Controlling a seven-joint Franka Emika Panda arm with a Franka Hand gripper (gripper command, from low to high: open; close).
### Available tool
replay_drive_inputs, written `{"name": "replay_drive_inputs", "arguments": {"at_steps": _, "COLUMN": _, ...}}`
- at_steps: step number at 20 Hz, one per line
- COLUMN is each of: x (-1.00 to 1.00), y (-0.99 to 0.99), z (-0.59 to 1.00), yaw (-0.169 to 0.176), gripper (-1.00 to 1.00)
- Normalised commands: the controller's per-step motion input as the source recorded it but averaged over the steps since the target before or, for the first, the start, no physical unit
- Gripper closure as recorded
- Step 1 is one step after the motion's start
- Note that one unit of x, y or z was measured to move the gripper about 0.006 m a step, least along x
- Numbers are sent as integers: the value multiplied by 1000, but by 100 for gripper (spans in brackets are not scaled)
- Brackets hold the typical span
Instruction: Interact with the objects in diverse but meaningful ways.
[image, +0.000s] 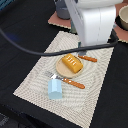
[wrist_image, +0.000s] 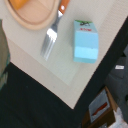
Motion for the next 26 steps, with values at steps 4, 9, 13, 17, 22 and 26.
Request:
{"name": "replay_drive_inputs", "arguments": {"at_steps": 4, "x": -477, "y": 699, "z": -470, "yaw": -74, "gripper": -100}}
{"name": "replay_drive_inputs", "arguments": {"at_steps": 9, "x": -497, "y": 548, "z": -503, "yaw": -114, "gripper": -100}}
{"name": "replay_drive_inputs", "arguments": {"at_steps": 13, "x": -453, "y": 135, "z": -449, "yaw": -202, "gripper": -100}}
{"name": "replay_drive_inputs", "arguments": {"at_steps": 17, "x": -110, "y": 39, "z": -116, "yaw": -86, "gripper": -100}}
{"name": "replay_drive_inputs", "arguments": {"at_steps": 22, "x": 0, "y": 0, "z": 0, "yaw": 0, "gripper": -100}}
{"name": "replay_drive_inputs", "arguments": {"at_steps": 26, "x": 0, "y": 0, "z": 0, "yaw": 0, "gripper": -100}}
